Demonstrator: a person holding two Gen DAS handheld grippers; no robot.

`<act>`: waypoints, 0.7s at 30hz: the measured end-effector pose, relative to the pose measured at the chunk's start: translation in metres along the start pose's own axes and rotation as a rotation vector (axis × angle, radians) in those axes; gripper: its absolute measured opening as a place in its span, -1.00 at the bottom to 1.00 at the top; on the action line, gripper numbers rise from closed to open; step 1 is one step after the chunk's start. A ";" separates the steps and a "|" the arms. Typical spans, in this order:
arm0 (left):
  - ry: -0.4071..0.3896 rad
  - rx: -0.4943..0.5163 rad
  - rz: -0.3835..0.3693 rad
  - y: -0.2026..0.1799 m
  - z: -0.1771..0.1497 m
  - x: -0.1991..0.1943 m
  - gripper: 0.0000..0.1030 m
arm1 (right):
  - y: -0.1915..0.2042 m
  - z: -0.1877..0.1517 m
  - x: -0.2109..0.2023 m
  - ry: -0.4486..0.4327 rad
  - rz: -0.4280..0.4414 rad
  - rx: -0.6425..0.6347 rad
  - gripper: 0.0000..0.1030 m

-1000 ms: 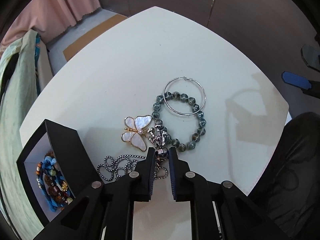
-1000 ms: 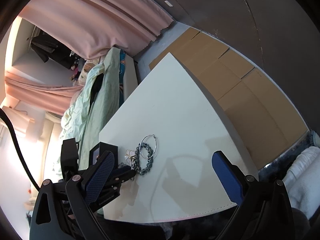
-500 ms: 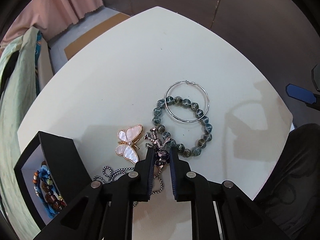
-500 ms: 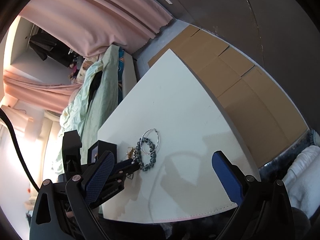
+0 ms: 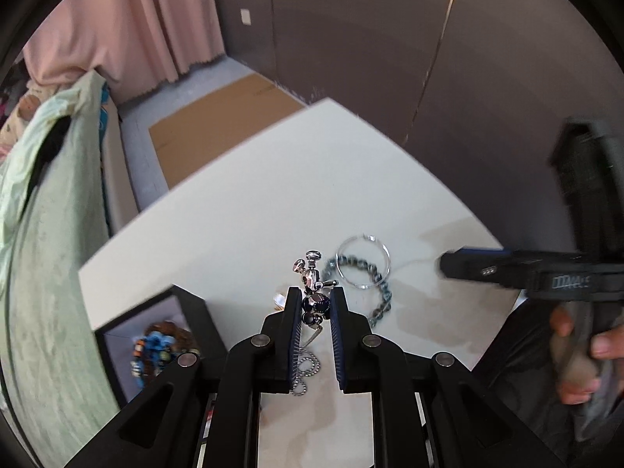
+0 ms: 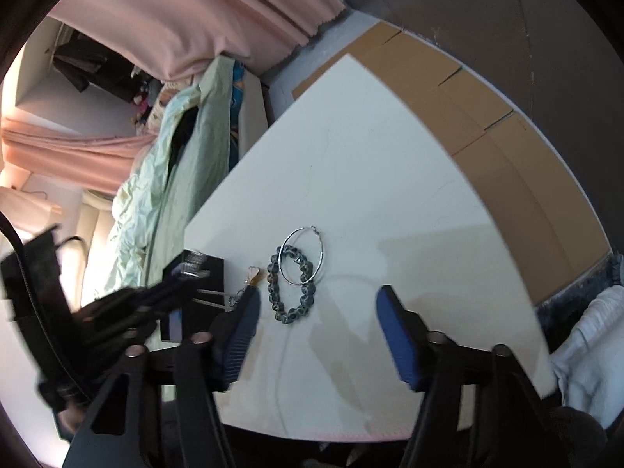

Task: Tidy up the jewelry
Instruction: 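Grasp the silver chain charm with left gripper and lift it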

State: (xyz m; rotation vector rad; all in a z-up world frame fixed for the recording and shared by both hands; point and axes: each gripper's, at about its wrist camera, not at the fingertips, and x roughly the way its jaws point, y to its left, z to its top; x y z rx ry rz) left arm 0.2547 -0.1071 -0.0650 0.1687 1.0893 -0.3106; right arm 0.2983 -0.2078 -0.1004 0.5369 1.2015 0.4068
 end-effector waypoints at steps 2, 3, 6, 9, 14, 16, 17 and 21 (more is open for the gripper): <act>-0.026 -0.006 -0.001 0.003 0.001 -0.010 -0.71 | 0.003 0.005 0.011 0.022 -0.030 -0.008 -0.12; -0.038 -0.010 -0.001 0.005 0.000 -0.014 -0.71 | 0.004 0.008 0.016 0.030 -0.043 -0.008 -0.18; -0.073 -0.025 0.001 0.009 -0.001 -0.029 -0.71 | 0.006 0.013 0.024 0.039 -0.071 -0.008 -0.21; -0.106 -0.034 0.000 0.014 0.000 -0.042 -0.71 | 0.009 0.014 0.032 0.049 -0.097 -0.014 -0.23; -0.147 -0.039 -0.006 0.018 -0.004 -0.061 -0.71 | 0.012 0.017 0.044 0.071 -0.127 0.010 -0.46; -0.163 -0.043 -0.009 0.019 -0.008 -0.068 -0.71 | 0.017 0.018 0.045 0.056 -0.168 0.008 -0.48; -0.172 -0.047 -0.011 0.020 -0.009 -0.071 -0.71 | 0.021 0.018 0.047 0.050 -0.197 -0.004 -0.48; -0.192 -0.065 -0.016 0.028 -0.010 -0.079 -0.71 | 0.038 0.021 0.053 0.027 -0.319 -0.045 -0.68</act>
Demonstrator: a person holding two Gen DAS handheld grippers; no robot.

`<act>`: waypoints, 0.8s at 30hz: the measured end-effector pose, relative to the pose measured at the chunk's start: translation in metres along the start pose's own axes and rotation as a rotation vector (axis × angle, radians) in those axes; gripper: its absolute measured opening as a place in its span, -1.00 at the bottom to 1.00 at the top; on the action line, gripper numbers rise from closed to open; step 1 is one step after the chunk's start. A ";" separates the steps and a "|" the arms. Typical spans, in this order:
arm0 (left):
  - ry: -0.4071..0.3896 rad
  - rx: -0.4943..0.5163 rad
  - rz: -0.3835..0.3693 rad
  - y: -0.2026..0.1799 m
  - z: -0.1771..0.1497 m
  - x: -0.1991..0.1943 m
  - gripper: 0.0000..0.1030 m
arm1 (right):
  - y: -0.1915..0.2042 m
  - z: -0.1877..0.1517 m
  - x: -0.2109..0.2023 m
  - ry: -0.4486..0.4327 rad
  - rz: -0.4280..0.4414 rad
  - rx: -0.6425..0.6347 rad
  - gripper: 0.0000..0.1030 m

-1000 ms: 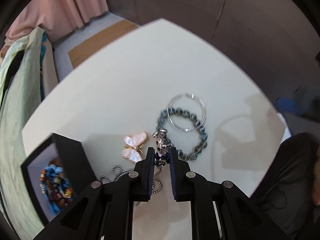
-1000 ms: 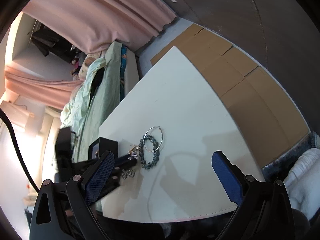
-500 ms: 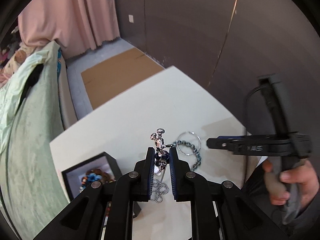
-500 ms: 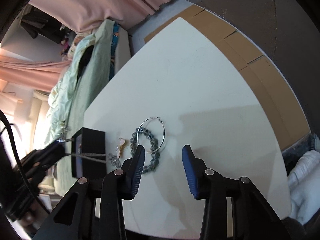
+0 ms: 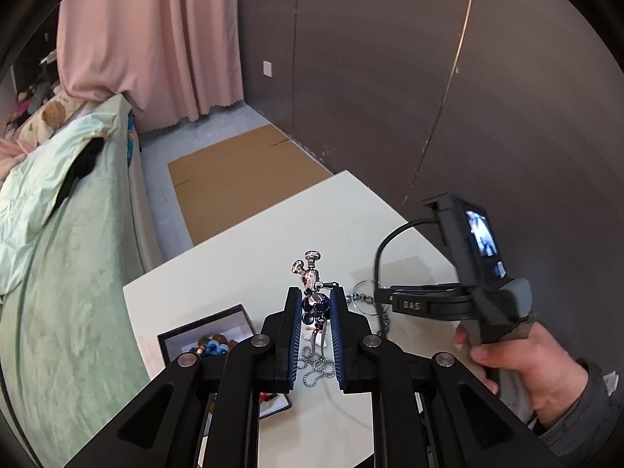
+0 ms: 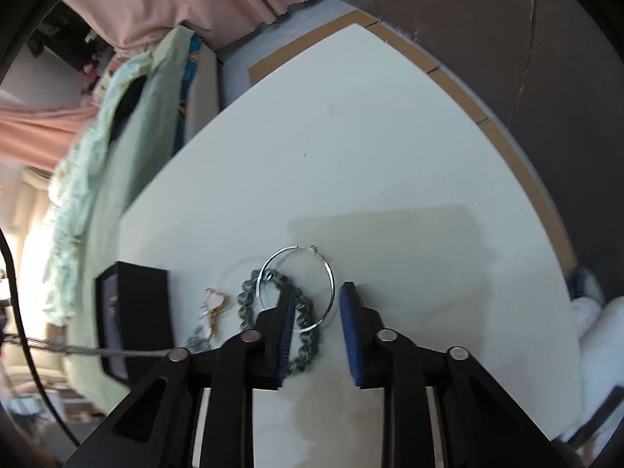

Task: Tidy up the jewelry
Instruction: 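Grasp the silver chain charm with left gripper and lift it, then grasp the silver hoop earring with right gripper while left gripper holds the chain up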

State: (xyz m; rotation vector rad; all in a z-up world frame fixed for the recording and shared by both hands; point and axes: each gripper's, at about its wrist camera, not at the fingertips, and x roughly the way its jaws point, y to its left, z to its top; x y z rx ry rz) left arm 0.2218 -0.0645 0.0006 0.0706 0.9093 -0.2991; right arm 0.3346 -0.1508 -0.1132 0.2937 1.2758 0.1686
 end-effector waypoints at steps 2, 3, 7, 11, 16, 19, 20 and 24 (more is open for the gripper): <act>-0.008 -0.007 0.000 0.004 -0.002 -0.006 -0.71 | 0.005 0.000 0.000 -0.012 -0.050 -0.010 -0.76; -0.013 -0.012 0.000 0.006 -0.002 -0.008 -0.71 | 0.006 0.000 -0.001 -0.014 -0.063 -0.016 -0.78; -0.040 -0.030 -0.003 0.015 0.000 -0.022 -0.71 | 0.002 -0.002 -0.005 -0.021 -0.045 0.006 -0.92; -0.079 -0.034 0.003 0.022 0.007 -0.042 -0.71 | 0.001 -0.006 -0.023 -0.073 0.062 0.007 -0.93; -0.132 -0.045 0.016 0.029 0.020 -0.069 -0.71 | 0.005 -0.016 -0.055 -0.151 0.195 -0.009 -0.93; -0.165 -0.033 0.023 0.028 0.029 -0.085 -0.71 | 0.009 -0.021 -0.072 -0.200 0.245 -0.032 -0.93; -0.173 -0.031 0.029 0.027 0.033 -0.090 -0.71 | 0.012 -0.023 -0.076 -0.211 0.264 -0.037 -0.93; -0.206 -0.010 0.044 0.022 0.044 -0.107 -0.71 | 0.020 -0.032 -0.090 -0.248 0.334 -0.058 -0.93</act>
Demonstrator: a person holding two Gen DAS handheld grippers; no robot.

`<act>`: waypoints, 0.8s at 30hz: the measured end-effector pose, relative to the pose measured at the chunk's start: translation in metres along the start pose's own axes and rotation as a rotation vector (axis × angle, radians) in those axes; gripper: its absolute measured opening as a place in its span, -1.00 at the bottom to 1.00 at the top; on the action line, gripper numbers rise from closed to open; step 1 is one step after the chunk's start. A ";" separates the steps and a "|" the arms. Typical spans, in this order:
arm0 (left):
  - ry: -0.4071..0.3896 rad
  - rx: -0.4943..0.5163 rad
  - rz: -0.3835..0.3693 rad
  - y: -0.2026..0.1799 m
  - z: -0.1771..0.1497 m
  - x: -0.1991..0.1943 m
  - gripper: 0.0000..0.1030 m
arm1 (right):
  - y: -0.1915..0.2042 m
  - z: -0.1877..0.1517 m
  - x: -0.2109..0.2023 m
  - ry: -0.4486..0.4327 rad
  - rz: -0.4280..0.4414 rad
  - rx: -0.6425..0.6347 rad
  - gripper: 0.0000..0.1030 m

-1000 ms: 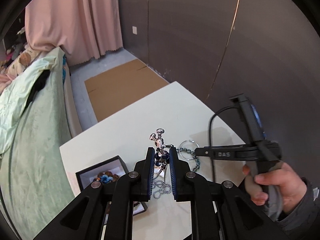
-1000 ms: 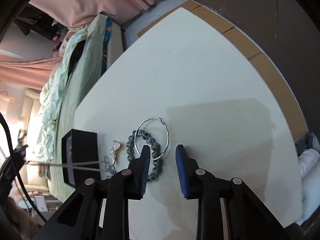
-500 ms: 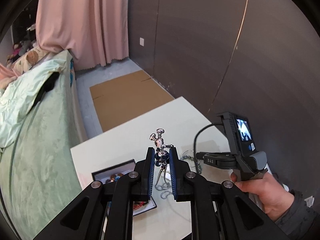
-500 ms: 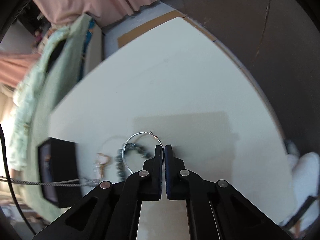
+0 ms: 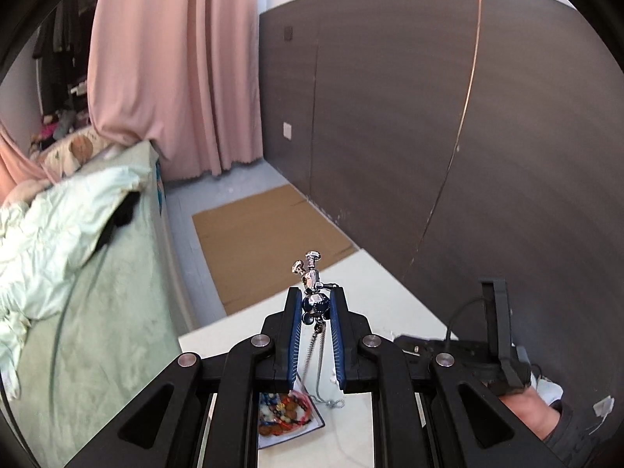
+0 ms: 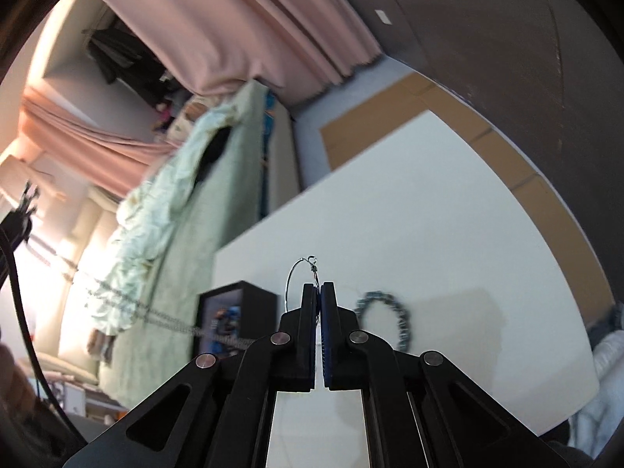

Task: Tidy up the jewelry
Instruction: 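Grasp the silver hoop earring with right gripper while left gripper holds the chain up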

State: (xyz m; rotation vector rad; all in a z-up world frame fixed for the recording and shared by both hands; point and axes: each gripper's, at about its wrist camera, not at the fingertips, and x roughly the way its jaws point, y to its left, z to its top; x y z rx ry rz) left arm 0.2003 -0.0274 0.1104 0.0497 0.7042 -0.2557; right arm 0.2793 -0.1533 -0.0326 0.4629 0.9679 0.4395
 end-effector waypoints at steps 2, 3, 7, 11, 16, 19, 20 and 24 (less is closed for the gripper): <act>-0.016 0.012 0.014 -0.002 0.007 -0.009 -0.71 | 0.008 -0.001 0.000 -0.009 0.036 -0.004 -0.93; -0.023 0.017 0.020 -0.002 0.011 -0.013 -0.71 | 0.009 -0.003 -0.001 -0.012 0.046 -0.006 -0.93; -0.065 0.023 0.058 0.002 0.030 -0.035 -0.71 | 0.018 -0.003 -0.001 -0.032 0.091 -0.015 -0.93; -0.105 0.034 0.098 0.004 0.050 -0.057 -0.71 | 0.022 -0.005 0.000 -0.040 0.116 -0.021 -0.93; -0.137 0.066 0.141 0.001 0.064 -0.081 -0.71 | 0.028 -0.006 0.005 -0.039 0.171 -0.023 -0.93; -0.135 0.069 0.160 0.003 0.066 -0.085 -0.71 | 0.034 -0.007 0.008 -0.038 0.198 -0.031 -0.93; -0.132 0.071 0.162 0.004 0.065 -0.084 -0.71 | 0.035 -0.007 0.009 -0.038 0.204 -0.035 -0.93; -0.116 0.082 0.178 0.004 0.061 -0.078 -0.71 | 0.041 -0.010 0.014 -0.029 0.219 -0.038 -0.93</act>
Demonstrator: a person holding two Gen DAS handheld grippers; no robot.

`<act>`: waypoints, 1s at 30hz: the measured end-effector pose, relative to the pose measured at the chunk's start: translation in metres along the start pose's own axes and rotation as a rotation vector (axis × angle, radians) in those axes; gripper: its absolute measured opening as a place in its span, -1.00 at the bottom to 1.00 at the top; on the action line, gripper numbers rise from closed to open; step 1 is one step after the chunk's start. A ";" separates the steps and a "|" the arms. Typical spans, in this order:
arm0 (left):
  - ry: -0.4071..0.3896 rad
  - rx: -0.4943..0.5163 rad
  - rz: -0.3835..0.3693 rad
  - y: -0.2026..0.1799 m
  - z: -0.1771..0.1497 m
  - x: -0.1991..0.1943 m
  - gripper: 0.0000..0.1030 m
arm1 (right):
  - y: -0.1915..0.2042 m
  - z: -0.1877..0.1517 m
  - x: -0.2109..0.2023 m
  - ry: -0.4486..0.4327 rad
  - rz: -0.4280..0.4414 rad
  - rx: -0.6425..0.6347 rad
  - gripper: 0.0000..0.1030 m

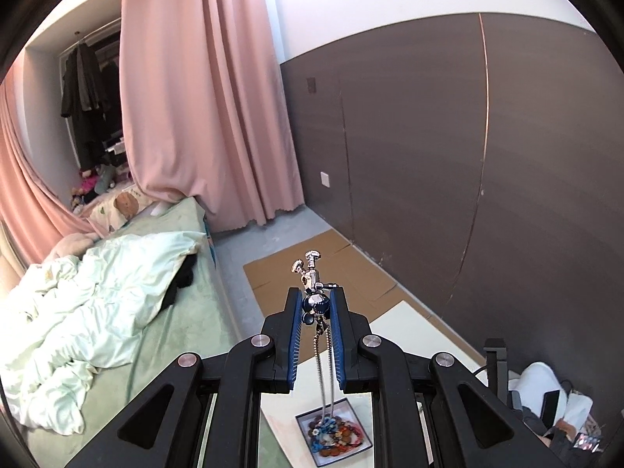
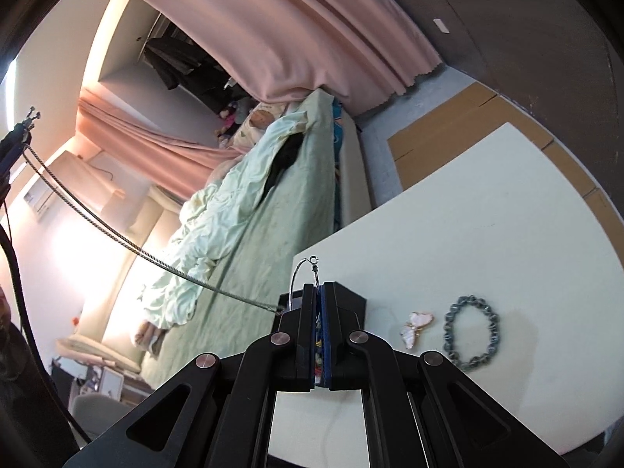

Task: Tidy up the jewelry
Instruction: 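Grasp the silver hoop earring with right gripper while left gripper holds the chain up, then lower the chain into the black box with left gripper while right gripper drops the hoop in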

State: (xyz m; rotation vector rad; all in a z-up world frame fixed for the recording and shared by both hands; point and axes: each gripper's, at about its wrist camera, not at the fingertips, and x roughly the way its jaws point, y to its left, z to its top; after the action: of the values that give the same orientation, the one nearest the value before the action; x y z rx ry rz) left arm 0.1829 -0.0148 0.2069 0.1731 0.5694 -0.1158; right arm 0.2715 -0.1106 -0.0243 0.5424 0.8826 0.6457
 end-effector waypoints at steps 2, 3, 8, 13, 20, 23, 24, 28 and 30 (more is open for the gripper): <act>0.011 0.002 -0.001 0.001 -0.002 0.006 -0.71 | 0.000 -0.001 0.002 0.003 0.004 0.004 -0.93; 0.016 0.004 -0.002 0.001 -0.003 0.008 -0.71 | -0.001 -0.001 0.003 0.002 0.009 0.006 -0.93; 0.031 0.016 -0.018 0.000 -0.004 0.022 -0.71 | -0.004 -0.001 0.002 0.000 0.010 0.016 -0.93; 0.036 0.029 -0.030 -0.002 -0.002 0.035 -0.71 | -0.010 0.002 0.002 0.001 0.007 0.031 -0.93; 0.083 0.023 -0.043 0.002 -0.026 0.063 -0.71 | -0.011 0.004 0.004 0.003 0.020 0.037 -0.93; 0.119 0.007 -0.051 0.005 -0.043 0.079 -0.71 | -0.012 0.003 0.004 0.005 0.027 0.039 -0.93; 0.132 0.001 -0.059 0.005 -0.049 0.084 -0.71 | -0.012 0.003 0.004 0.004 0.028 0.040 -0.93; 0.180 -0.023 -0.086 0.007 -0.075 0.106 -0.71 | -0.012 0.004 0.004 0.005 0.020 0.041 -0.93; 0.199 -0.035 -0.097 0.007 -0.086 0.116 -0.71 | -0.012 0.004 0.005 0.006 0.015 0.041 -0.93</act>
State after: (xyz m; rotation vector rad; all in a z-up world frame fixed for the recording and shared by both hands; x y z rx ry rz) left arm 0.2360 0.0019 0.0737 0.1233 0.7784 -0.1834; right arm 0.2805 -0.1161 -0.0329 0.5844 0.8995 0.6447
